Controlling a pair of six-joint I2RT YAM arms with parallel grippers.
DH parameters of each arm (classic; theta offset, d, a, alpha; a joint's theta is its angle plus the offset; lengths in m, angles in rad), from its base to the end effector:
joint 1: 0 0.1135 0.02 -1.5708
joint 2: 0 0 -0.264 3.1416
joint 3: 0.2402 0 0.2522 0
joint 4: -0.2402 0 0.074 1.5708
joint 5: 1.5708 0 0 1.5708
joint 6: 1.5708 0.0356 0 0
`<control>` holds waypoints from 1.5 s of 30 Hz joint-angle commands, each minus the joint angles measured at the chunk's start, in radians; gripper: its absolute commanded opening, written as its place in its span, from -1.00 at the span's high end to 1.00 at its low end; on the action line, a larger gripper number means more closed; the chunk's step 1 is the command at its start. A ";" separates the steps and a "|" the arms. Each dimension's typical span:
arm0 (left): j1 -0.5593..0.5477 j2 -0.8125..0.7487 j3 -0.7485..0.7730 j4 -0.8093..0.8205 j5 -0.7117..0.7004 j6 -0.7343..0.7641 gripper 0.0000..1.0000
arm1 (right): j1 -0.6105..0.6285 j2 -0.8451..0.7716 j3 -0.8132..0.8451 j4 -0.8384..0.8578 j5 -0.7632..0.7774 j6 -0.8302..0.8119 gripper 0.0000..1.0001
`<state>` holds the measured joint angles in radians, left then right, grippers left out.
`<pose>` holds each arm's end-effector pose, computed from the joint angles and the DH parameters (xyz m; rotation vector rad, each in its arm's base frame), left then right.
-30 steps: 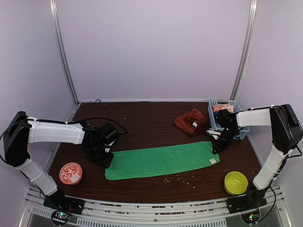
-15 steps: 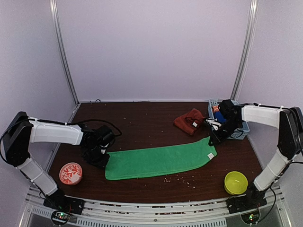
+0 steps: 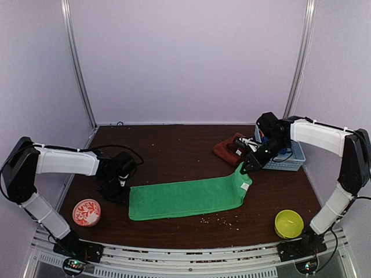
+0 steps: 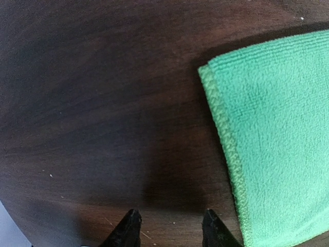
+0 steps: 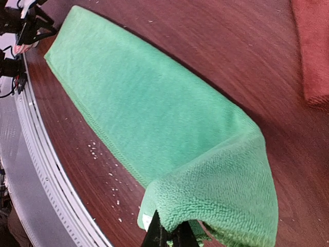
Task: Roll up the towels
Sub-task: Pick up the towel from the center of the board, then fold the towel at the center of the board.
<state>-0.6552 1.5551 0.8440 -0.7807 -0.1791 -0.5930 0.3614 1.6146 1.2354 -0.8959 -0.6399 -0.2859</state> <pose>0.2015 -0.1468 0.1544 0.0818 2.9683 0.1478 0.2836 0.1299 0.2442 -0.9963 2.5464 0.9196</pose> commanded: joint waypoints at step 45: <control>0.020 -0.068 -0.150 0.195 0.187 -0.078 0.24 | 0.592 0.759 0.832 0.245 -0.289 0.512 1.00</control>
<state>-0.6365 1.4857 0.7383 -0.6266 -0.0586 -0.6369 0.9287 2.3615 1.9942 -0.7059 -0.8867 0.1772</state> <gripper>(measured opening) 0.379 0.008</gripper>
